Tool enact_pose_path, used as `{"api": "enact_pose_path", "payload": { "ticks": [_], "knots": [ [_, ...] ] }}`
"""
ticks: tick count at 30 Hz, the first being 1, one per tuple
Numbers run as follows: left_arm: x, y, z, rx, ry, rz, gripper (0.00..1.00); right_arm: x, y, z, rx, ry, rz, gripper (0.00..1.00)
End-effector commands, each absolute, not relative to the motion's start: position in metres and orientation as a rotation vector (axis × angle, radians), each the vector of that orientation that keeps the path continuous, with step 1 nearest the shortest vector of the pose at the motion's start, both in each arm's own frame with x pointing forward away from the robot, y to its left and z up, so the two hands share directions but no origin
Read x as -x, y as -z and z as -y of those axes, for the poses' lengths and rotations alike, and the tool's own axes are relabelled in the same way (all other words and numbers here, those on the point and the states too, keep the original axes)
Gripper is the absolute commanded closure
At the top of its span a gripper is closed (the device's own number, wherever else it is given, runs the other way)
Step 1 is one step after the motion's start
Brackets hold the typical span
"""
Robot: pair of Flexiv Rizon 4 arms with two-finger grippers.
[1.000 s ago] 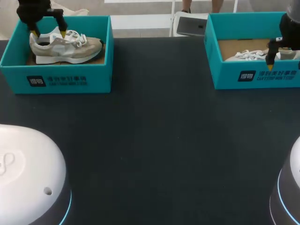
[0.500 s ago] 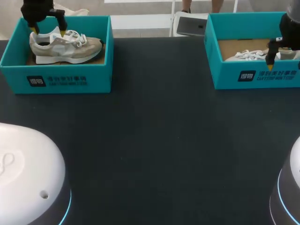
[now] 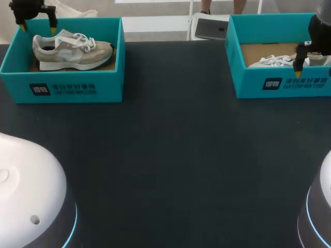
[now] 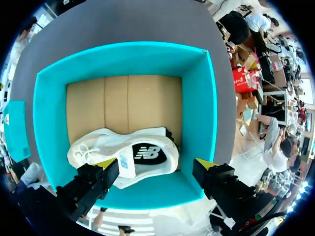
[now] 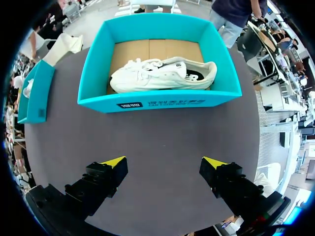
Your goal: Take the shoe out of the shoebox, open the shoe tongue, remove and reinsert the insole, then place the shoe into the shoebox
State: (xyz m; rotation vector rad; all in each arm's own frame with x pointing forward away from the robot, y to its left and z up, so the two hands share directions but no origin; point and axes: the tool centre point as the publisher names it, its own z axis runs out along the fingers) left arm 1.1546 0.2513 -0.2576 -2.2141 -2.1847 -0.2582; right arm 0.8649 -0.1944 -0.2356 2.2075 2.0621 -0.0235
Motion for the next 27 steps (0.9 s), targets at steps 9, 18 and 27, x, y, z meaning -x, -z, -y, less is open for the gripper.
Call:
{"api": "enact_pose_path", "payload": {
  "ticks": [9, 18, 27],
  "knots": [
    [-1.182, 0.301, -0.282, 2.181, 0.227, 2.15, 0.03, -0.864, 0.236, 0.194, -2.207, 0.024, -2.06, 0.0],
    [-1.187, 0.326, -0.28, 2.168, 0.18, 2.145, 0.1, -0.864, 0.236, 0.194, -2.207, 0.024, -2.06, 0.0],
    [-1.189, 0.342, -0.289, 2.134, 0.191, 2.148, 0.43, -0.864, 0.236, 0.194, -2.207, 0.024, -2.06, 0.0]
  ]
}}
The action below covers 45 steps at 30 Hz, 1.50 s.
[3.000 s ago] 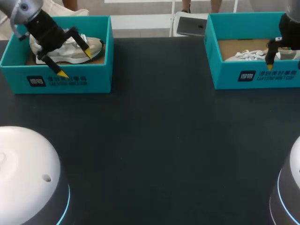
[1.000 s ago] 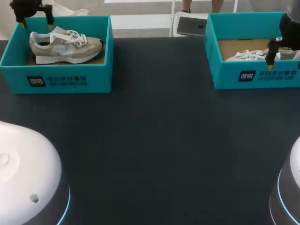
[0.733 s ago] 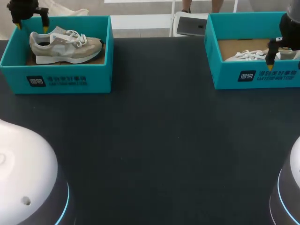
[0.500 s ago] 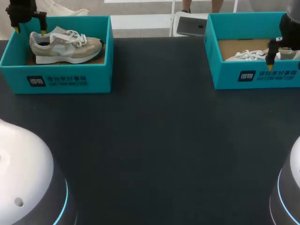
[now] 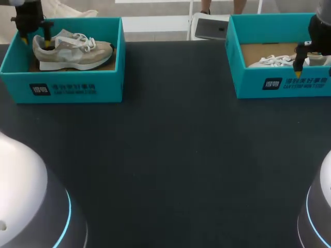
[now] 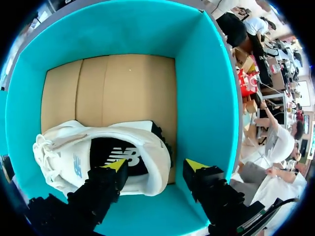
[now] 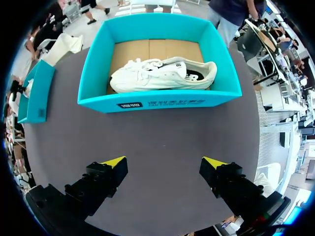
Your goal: Take the shoe out of the shoebox, open the shoe tongue, remove and reinsert the insole, then place the shoe into the shoebox
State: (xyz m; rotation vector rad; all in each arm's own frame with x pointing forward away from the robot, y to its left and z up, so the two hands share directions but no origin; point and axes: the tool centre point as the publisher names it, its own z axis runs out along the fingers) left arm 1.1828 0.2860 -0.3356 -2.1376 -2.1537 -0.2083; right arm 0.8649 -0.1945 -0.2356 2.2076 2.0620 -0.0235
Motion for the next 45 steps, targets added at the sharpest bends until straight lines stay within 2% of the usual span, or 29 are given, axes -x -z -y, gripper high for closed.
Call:
{"api": "enact_pose_path", "payload": {
  "ticks": [1, 7, 14, 18, 21, 23, 29, 40, 45],
  "knots": [
    [-1.188, 0.344, -0.29, 2.132, 0.189, 2.146, 0.42, -0.864, 0.236, 0.194, -2.207, 0.024, -2.06, 0.0],
    [-1.188, 0.352, -0.294, 2.123, 0.157, 2.15, 0.41, -0.864, 0.236, 0.194, -2.207, 0.024, -2.06, 0.0],
    [-1.192, 0.367, -0.298, 2.099, 0.155, 2.155, 0.47, -0.864, 0.236, 0.194, -2.207, 0.024, -2.06, 0.0],
    [-1.194, 0.372, -0.3, 2.075, 0.131, 2.152, 0.62, -0.864, 0.236, 0.194, -2.207, 0.024, -2.06, 0.0],
    [-1.193, 0.376, -0.302, 2.065, 0.143, 2.132, 0.89, -0.864, 0.236, 0.194, -2.207, 0.024, -2.06, 0.0],
    [-1.192, 0.376, -0.304, 2.058, 0.158, 2.115, 1.0, -0.864, 0.236, 0.194, -2.207, 0.024, -2.06, 0.0],
    [-1.191, 0.339, -0.312, 2.064, 0.176, 2.1, 1.0, -0.864, 0.236, 0.194, -2.207, 0.024, -2.06, 0.0],
    [-1.164, 0.218, -0.303, 1.993, 0.075, 2.141, 1.0, -0.864, 0.236, 0.194, -2.207, 0.024, -2.06, 0.0],
    [-1.152, 0.183, -0.301, 2.005, 0.172, 2.153, 1.0, -0.864, 0.236, 0.194, -2.207, 0.024, -2.06, 0.0]
  ]
}}
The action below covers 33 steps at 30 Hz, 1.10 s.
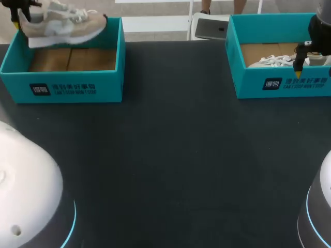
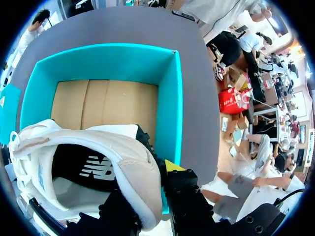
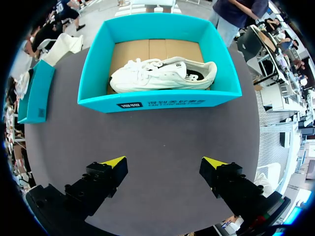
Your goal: Take the shoe out of the shoebox, open the shoe tongue, remove and reinsert the insole, then place the shoe into the shoebox
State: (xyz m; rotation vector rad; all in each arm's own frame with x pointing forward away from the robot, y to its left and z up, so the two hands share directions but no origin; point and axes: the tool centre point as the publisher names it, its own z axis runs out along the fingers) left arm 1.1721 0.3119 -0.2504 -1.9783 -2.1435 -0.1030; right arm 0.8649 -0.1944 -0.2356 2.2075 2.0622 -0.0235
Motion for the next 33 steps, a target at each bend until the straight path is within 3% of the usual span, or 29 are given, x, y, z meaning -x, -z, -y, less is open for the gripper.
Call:
{"api": "enact_pose_path", "payload": {
  "ticks": [1, 8, 25, 33],
  "knots": [
    [-1.149, 0.178, -0.301, 1.993, 0.201, 2.15, 1.0, -0.864, 0.236, 0.194, -2.207, 0.024, -2.06, 0.0],
    [-1.131, 0.144, -0.302, 1.996, 0.21, 2.16, 1.0, -0.864, 0.236, 0.194, -2.207, 0.024, -2.06, 0.0],
    [-1.131, 0.144, -0.302, 1.996, 0.21, 2.16, 1.0, -0.864, 0.236, 0.194, -2.207, 0.024, -2.06, 0.0],
    [-1.06, 0.144, -0.26, 1.974, 0.305, 2.214, 1.0, -0.864, 0.236, 0.194, -2.207, 0.024, -2.06, 0.0]
  ]
}}
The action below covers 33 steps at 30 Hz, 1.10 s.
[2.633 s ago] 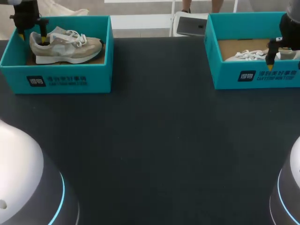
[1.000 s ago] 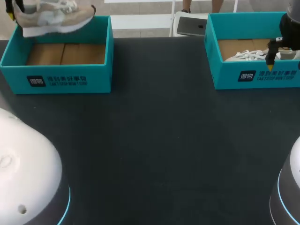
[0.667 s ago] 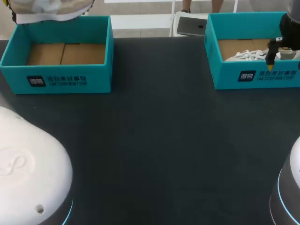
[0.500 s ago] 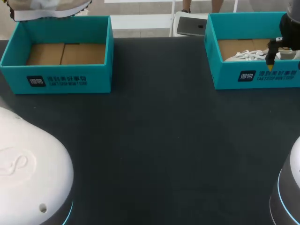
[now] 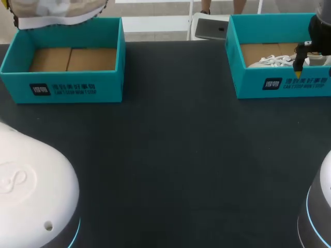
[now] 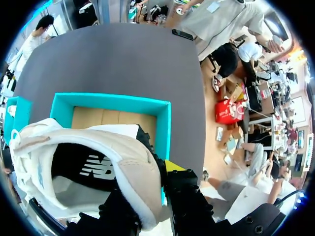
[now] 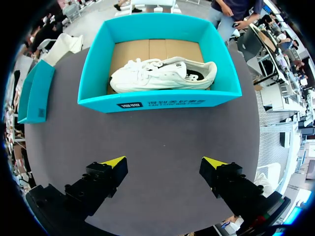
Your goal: Take the shoe out of the shoebox, open the shoe tongue, remove and reinsert the insole, then place the shoe into the shoebox
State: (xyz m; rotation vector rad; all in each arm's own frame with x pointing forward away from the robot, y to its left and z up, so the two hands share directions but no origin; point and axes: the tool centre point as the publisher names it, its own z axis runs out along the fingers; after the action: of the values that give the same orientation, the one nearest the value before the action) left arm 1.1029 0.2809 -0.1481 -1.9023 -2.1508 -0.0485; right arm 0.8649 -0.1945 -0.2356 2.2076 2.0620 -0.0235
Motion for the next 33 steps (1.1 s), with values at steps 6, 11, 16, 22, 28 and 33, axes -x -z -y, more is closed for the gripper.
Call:
{"api": "enact_pose_path", "payload": {
  "ticks": [6, 11, 16, 22, 28, 33],
  "knots": [
    [-1.0, 0.141, -0.225, 1.94, 0.366, 2.212, 1.0, -0.864, 0.236, 0.194, -2.207, 0.024, -2.06, 0.0],
    [-0.953, 0.134, -0.194, 1.869, 0.377, 2.276, 1.0, -0.864, 0.236, 0.194, -2.207, 0.024, -2.06, 0.0],
    [-0.915, 0.134, -0.158, 1.839, 0.408, 2.332, 1.0, -0.864, 0.236, 0.194, -2.207, 0.024, -2.06, 0.0],
    [-0.874, 0.137, -0.118, 1.905, 0.463, 2.324, 1.0, -0.864, 0.236, 0.194, -2.207, 0.024, -2.06, 0.0],
    [-0.842, 0.141, -0.074, 1.992, 0.475, 2.264, 1.0, -0.864, 0.236, 0.194, -2.207, 0.024, -2.06, 0.0],
    [-0.816, 0.144, -0.038, 2.06, 0.404, 2.215, 1.0, -0.864, 0.236, 0.194, -2.207, 0.024, -2.06, 0.0]
  ]
}}
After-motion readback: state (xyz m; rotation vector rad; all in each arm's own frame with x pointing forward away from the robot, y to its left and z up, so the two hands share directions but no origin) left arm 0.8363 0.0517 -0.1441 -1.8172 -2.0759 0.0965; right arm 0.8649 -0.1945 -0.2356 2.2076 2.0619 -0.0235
